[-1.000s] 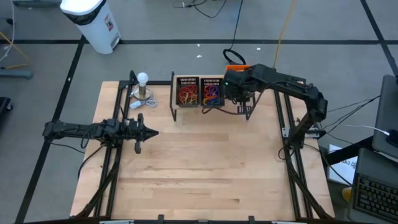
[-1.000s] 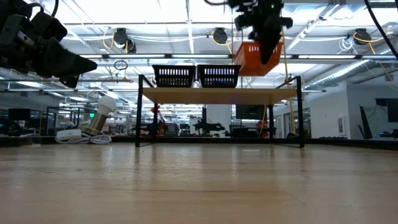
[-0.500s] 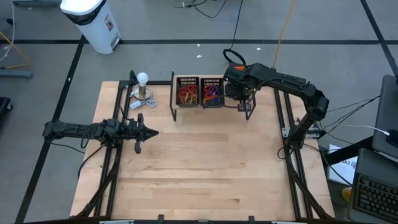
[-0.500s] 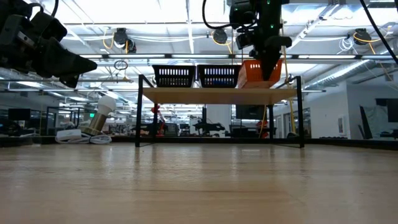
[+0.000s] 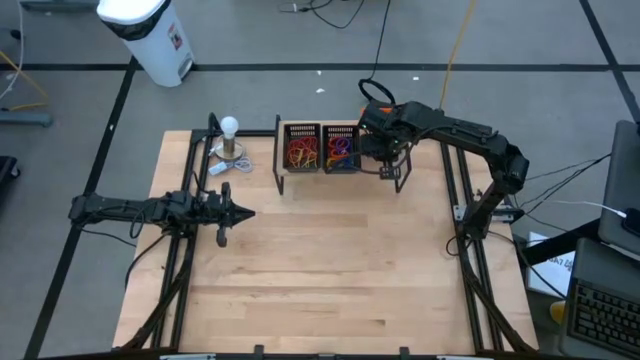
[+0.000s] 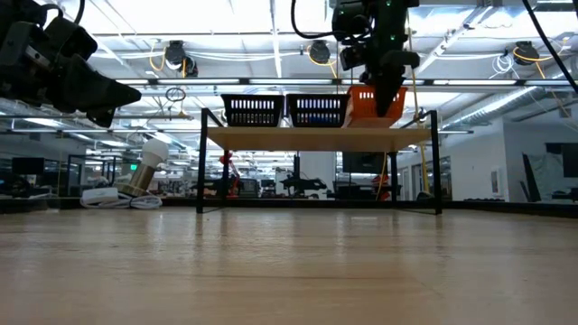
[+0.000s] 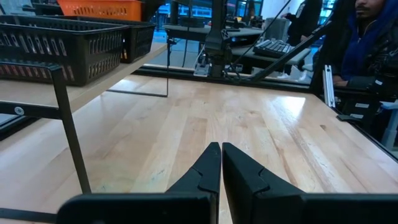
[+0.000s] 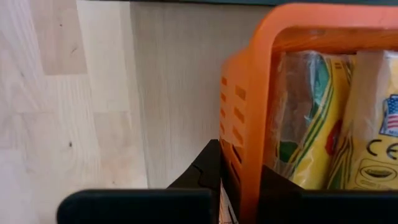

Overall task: Pick & Place Office Desk Supplies
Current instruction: Put the orange bin on the shelf

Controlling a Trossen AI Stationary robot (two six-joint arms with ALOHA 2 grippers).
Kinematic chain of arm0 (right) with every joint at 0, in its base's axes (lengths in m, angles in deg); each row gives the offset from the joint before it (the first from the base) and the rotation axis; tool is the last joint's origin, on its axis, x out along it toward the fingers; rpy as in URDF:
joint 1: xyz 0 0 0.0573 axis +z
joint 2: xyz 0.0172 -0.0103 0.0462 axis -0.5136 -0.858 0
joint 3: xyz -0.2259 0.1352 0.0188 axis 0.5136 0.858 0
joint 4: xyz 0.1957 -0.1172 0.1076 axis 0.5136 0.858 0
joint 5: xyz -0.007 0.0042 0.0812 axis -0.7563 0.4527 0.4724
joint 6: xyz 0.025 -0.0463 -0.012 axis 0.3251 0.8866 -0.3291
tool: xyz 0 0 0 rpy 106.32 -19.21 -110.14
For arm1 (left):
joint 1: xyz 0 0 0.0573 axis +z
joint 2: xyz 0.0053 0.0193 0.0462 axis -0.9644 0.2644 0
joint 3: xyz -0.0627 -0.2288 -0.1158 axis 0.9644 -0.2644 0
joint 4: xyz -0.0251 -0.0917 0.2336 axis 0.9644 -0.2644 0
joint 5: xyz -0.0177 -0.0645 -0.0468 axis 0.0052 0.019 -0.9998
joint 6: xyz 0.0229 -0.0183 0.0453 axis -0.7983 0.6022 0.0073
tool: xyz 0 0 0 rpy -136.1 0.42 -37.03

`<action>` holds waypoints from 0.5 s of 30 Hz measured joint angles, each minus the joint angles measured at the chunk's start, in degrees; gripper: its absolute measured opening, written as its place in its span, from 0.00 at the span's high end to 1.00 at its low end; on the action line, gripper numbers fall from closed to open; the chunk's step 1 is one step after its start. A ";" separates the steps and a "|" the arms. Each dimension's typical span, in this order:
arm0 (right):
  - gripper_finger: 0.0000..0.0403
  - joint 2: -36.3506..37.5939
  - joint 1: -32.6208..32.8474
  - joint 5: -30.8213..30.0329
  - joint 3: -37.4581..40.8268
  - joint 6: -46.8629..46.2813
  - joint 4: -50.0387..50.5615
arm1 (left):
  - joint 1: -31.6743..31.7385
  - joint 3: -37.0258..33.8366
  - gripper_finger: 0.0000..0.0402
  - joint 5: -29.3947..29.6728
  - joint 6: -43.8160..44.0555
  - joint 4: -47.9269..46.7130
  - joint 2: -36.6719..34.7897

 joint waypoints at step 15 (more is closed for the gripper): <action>1.00 0.25 1.83 2.45 7.59 -2.66 -3.60 | 0.00 0.00 0.95 0.21 0.79 0.06 0.00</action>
